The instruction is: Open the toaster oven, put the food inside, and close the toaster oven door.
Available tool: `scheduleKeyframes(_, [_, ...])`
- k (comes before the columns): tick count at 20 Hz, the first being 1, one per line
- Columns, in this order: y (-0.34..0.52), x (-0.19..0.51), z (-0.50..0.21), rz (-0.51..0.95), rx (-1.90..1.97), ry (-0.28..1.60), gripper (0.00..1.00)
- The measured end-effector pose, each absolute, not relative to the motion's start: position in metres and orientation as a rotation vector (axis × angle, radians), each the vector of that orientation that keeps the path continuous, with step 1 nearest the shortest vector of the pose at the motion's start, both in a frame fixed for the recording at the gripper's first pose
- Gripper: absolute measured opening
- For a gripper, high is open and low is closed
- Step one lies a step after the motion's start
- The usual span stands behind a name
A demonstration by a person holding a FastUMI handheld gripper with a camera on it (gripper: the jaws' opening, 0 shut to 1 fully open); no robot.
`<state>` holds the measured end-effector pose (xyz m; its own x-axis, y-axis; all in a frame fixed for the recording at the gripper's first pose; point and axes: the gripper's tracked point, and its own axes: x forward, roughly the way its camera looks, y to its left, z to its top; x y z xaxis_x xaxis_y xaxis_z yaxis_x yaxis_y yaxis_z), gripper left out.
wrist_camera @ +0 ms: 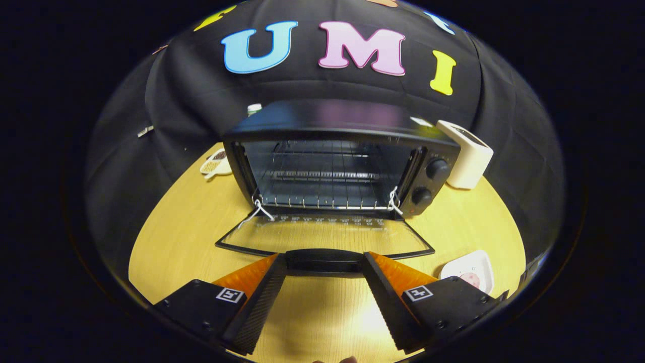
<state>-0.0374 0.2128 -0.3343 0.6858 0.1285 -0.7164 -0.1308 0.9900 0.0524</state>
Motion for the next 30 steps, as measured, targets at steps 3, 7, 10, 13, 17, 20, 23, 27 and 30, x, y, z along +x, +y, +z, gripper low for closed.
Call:
scheduleKeyframes(3, [0.213, -0.059, -0.359, 0.187, -0.019, 0.886, 1.00])
scheduleKeyframes(7, [0.206, -0.070, -0.365, 0.203, -0.004, 0.901, 1.00])
scheduleKeyframes(10, [0.206, -0.073, -0.352, 0.251, 0.025, 0.887, 1.00])
scheduleKeyframes(13, [0.203, -0.076, -0.329, 0.320, 0.066, 0.859, 1.00])
scheduleKeyframes(17, [0.175, -0.076, -0.294, 0.385, 0.063, 0.798, 1.00])
scheduleKeyframes(20, [0.134, -0.073, -0.274, 0.395, 0.069, 0.770, 1.00])
scheduleKeyframes(23, [0.087, -0.070, -0.271, 0.392, 0.037, 0.776, 1.00])
scheduleKeyframes(27, [0.019, -0.069, -0.282, 0.362, 0.021, 0.832, 1.00])
scheduleKeyframes(30, [-0.031, -0.062, -0.297, 0.323, -0.005, 0.865, 1.00])
